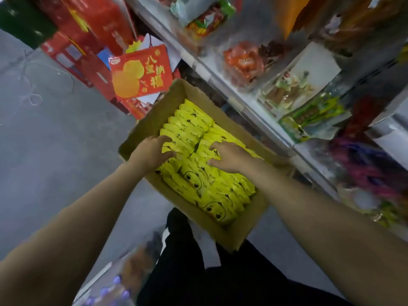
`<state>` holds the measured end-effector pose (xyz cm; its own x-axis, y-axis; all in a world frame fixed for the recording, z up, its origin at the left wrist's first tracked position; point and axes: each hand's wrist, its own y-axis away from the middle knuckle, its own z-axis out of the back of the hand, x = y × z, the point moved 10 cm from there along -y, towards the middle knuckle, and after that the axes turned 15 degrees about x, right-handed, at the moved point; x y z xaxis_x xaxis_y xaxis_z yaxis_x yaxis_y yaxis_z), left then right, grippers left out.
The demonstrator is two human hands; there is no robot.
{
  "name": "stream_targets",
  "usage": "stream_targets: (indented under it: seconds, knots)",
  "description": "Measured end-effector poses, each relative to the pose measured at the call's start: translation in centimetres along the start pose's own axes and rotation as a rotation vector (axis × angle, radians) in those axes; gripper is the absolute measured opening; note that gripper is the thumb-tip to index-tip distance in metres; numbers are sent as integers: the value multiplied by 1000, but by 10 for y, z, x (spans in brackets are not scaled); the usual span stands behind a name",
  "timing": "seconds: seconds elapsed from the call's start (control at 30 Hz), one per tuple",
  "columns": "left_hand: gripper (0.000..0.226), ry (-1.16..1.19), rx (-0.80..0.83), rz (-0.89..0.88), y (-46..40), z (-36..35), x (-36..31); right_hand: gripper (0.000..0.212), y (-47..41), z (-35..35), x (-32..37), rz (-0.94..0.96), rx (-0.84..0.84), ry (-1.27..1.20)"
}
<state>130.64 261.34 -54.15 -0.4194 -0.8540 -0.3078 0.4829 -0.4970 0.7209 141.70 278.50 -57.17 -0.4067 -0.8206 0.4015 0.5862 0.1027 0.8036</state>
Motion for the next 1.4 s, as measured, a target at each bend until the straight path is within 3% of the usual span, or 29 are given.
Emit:
stream_targets:
  seconds: [0.3,0.47,0.7,0.9,1.03,1.17,1.2,1.3,1.4]
  knots:
    - [54,-5,398,-23,-93,-53,88,59,-99,-116,3,-100,272,-355]
    - [54,-48,501,-56,-130,-84,104,65,-122,-157,-8,-175,351,-519]
    - [48,-84,511,-100,-156,-96,106,82,-132,-198,-11,-196,374,-636]
    - [44,-86,551,-130,-163,-100,110,35,-135,-184,-18,-225,174,-610]
    - [46,-54,557,-136,-162,-102,109,23,-122,-169,-34,-202,93,-958]
    - [47,2,549,-145,-162,-102,108,15,-123,-161,-38,-159,121,-993]
    - [46,12,541,-150,-162,-101,108,21,-126,-167,-33,-152,170,-978]
    - [47,-23,534,-175,-162,-101,107,66,-133,-188,-11,-149,319,-774]
    - [48,-33,539,-192,-162,-103,107,52,-139,-188,-15,-187,152,-745]
